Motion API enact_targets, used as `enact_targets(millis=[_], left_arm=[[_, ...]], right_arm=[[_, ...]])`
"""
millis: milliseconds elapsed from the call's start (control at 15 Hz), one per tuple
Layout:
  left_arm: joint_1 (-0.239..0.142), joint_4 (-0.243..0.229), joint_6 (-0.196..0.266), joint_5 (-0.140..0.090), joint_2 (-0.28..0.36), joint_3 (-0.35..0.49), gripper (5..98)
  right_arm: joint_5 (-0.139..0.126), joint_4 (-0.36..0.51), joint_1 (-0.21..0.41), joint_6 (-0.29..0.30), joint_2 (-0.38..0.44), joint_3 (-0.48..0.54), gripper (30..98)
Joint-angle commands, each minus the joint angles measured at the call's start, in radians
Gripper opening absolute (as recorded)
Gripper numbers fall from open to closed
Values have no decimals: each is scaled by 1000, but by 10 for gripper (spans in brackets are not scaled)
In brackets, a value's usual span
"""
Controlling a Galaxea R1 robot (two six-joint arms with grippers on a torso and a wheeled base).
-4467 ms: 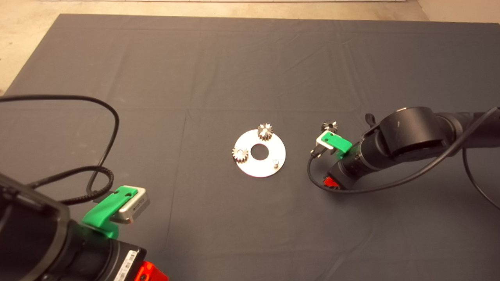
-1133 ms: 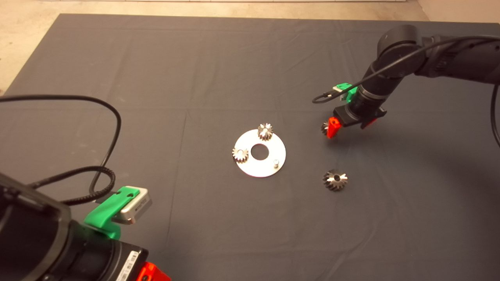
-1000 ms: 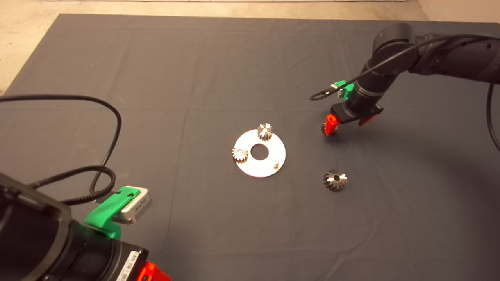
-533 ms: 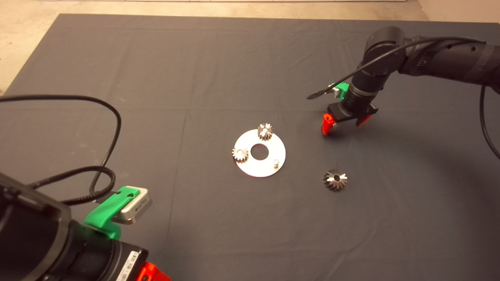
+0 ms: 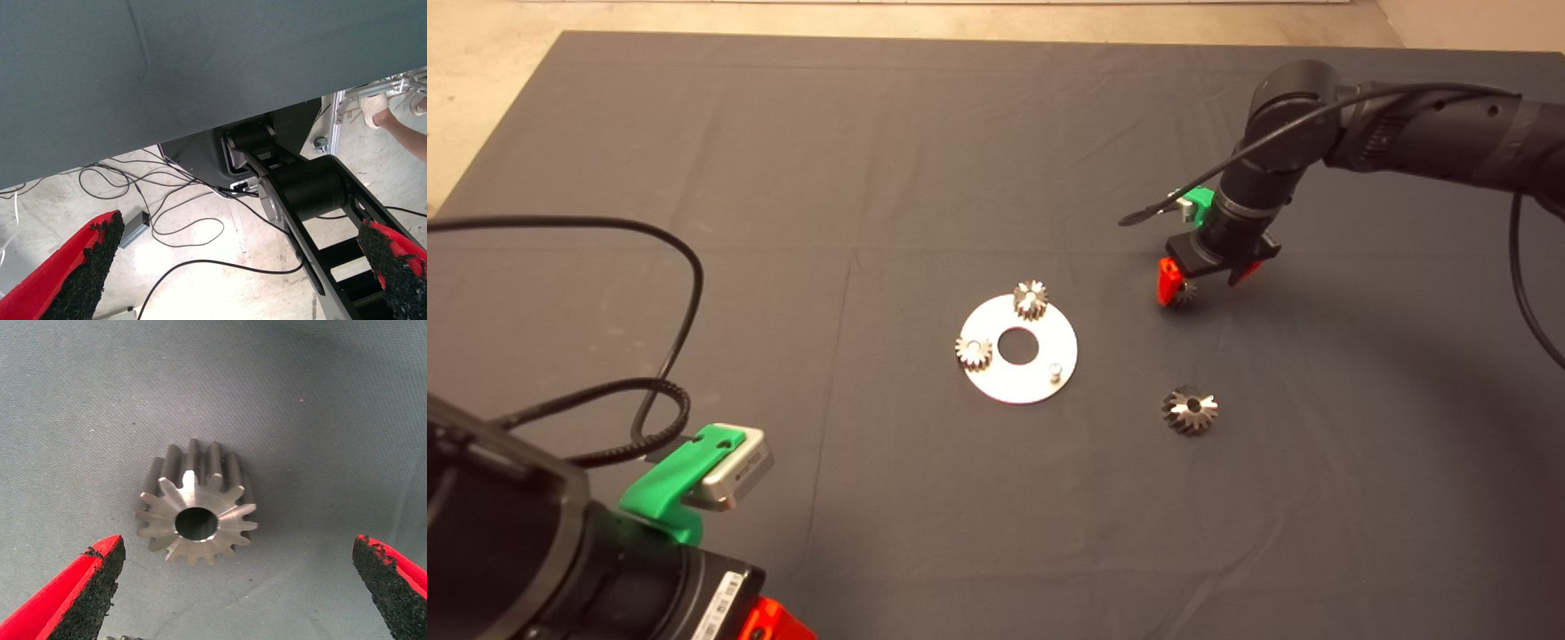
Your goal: Remove an incorrectly installed larger gear and replace it with the correct smaller gear
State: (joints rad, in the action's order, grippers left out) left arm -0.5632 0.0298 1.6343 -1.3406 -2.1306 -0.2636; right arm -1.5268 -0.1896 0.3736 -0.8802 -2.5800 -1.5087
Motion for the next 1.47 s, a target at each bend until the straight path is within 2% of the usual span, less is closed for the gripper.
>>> enact_targets(millis=[0,67,333,400,600,867,1200,1267,1400], left_arm=[[-8,-16,-1,1,-1,17,909],[-8,-15,-1,3,-1,17,909],[-8,-16,-1,1,0,17,909],[-8,-16,-1,3,1,17,909],[-8,-15,-1,3,1,17,909],[-8,-16,-1,3,-1,17,909],[-8,-16,-1,3,-1,17,909],[-8,-16,-1,3,-1,17,909],[-8,-16,-1,3,-1,17,909]], right_arm=[[-131,-27,11,3,-9,-2,902],[-131,-27,10,4,-9,-2,875],[-131,-28,-5,5,-21,-15,850],[-131,-28,-5,6,-30,-28,822],[-131,-28,-8,9,-59,-69,810],[-131,-28,-8,17,-59,-80,768],[-131,-28,-8,18,-54,-105,757],[-128,-28,-8,18,-55,-105,722],[-128,-28,-8,18,-59,-106,706]])
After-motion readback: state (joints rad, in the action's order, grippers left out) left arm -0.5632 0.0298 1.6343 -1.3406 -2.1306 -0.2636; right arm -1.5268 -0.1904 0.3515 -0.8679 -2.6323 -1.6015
